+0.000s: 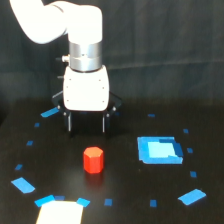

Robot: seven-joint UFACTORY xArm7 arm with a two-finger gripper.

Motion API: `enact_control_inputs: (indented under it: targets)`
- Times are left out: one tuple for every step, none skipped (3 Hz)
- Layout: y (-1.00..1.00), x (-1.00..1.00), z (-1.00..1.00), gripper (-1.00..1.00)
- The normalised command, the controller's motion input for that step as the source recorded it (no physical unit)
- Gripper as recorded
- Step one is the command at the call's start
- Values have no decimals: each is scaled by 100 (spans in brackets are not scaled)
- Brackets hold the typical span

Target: Pick up the red object from the table

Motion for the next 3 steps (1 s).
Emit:
enact_control_inputs:
  targets:
    - [-100, 21, -12, 69]
    - [-97, 12, -19, 60]
    - [-83, 6, -10, 13]
